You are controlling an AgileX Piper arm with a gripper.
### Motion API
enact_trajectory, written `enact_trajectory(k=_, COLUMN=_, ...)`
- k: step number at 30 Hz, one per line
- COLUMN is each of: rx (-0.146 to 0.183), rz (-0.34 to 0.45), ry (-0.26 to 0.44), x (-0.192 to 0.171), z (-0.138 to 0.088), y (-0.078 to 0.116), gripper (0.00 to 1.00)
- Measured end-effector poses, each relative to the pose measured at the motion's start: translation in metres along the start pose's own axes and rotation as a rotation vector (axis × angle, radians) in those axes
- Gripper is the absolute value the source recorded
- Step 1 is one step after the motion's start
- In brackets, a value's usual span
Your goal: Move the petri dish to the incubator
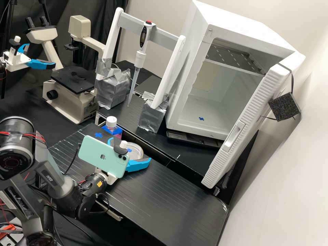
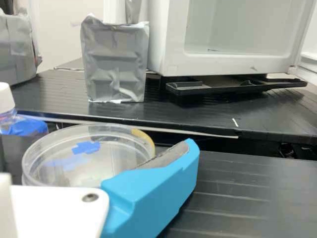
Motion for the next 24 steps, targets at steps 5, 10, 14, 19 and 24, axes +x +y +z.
enact_trajectory(k=5, rx=-0.008, rz=-0.002, ry=-0.001, x=0.0014, z=0.0007, y=-0.0011, gripper=1.0)
enact_trajectory(k=10, rx=-0.008, rz=0.0, ry=0.003, x=0.0021, z=0.0002, y=-0.0014, gripper=0.0)
enact_trajectory(k=14, rx=-0.009, rz=0.004, ry=0.002, x=0.0027, z=0.0, y=-0.0015, gripper=0.0)
enact_trajectory(k=19, rx=-0.002, rz=0.006, ry=0.0, x=0.0036, z=0.0006, y=-0.002, gripper=0.0)
enact_trajectory(k=24, rx=-0.006, rz=0.012, ry=0.0, x=0.0039, z=0.0004, y=-0.0016, gripper=0.0)
